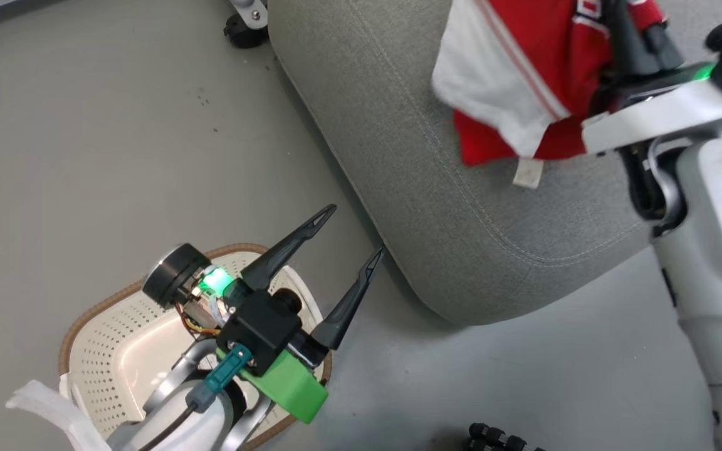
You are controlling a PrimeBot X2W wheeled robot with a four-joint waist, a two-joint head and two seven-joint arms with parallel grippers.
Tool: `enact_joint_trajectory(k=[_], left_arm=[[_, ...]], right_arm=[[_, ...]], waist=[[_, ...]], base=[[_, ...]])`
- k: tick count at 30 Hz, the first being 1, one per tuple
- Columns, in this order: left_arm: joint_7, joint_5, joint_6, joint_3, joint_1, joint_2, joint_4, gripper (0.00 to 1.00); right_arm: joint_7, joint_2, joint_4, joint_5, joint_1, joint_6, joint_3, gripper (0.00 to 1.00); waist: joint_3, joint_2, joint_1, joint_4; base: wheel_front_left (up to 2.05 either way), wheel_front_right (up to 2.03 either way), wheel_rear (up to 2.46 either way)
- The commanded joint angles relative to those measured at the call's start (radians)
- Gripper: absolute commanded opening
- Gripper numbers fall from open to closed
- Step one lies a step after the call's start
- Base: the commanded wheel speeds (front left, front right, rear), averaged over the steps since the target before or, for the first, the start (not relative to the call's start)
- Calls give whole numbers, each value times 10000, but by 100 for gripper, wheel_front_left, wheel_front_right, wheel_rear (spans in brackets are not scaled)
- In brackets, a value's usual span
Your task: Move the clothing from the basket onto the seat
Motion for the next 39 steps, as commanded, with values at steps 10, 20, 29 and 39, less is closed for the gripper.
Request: enact_joint_trajectory(k=[10,20,29,39], left_arm=[[-41,363,-213,-46,-1194,143,-343,100],[-317,386,-394,-433,-1773,-76,-55,100],[-601,245,-316,-438,-1779,-122,287,100],[-1438,-225,295,77,-1093,-245,777,100]], right_arm=[[319,-1398,808,-7,-1930,-1,-1827,0],[103,-1499,3683,28,-1986,-1,-2916,100],[-42,-1009,3770,-389,-1095,-1,-3590,100],[-49,442,878,-1965,1533,-1,-4296,100]], waist=[[1645,-1,-1,1309],[2288,-1,-1,1853],[1930,-1,-1,1836],[794,-1,-1,2025]], base=[[0,0,0],[0,0,0],[0,0,0],[0,0,0]])
